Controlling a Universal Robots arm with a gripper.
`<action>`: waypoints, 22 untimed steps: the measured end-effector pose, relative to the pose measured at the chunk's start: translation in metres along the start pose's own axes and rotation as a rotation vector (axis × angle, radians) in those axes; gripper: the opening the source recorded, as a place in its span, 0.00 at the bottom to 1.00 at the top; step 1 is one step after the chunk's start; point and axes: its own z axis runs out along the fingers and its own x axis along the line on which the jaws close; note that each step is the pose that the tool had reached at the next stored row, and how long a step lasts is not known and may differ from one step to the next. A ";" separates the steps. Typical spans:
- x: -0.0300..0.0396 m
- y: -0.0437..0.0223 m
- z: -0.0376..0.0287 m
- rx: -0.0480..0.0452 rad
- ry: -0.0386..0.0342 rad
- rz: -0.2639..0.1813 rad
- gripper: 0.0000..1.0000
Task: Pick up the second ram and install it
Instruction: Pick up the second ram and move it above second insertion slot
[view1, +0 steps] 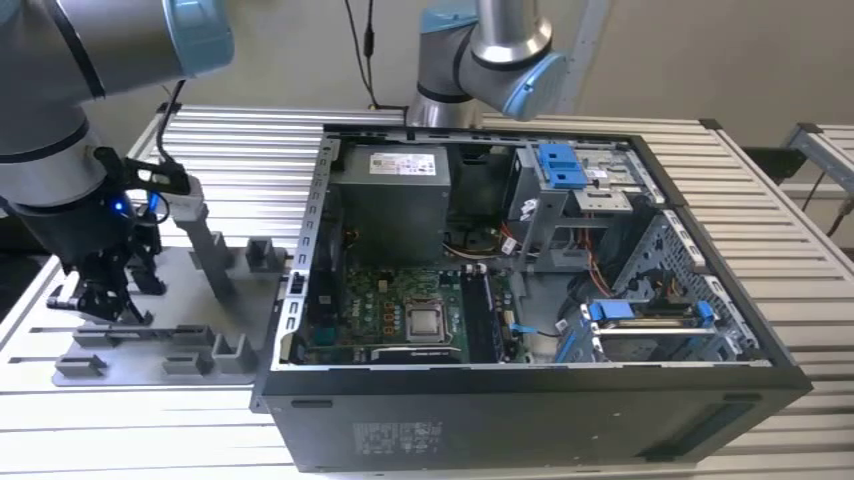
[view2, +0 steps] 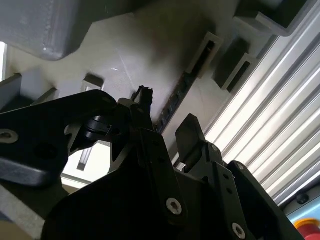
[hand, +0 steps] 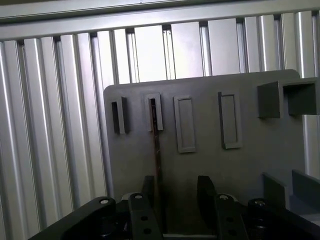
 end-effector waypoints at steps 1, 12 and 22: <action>0.0004 -0.0001 0.0007 0.0000 0.0000 0.000 0.48; 0.0045 -0.0006 0.0068 0.0000 0.0000 0.000 0.48; 0.0085 -0.0011 0.0081 0.0000 0.0000 0.000 0.48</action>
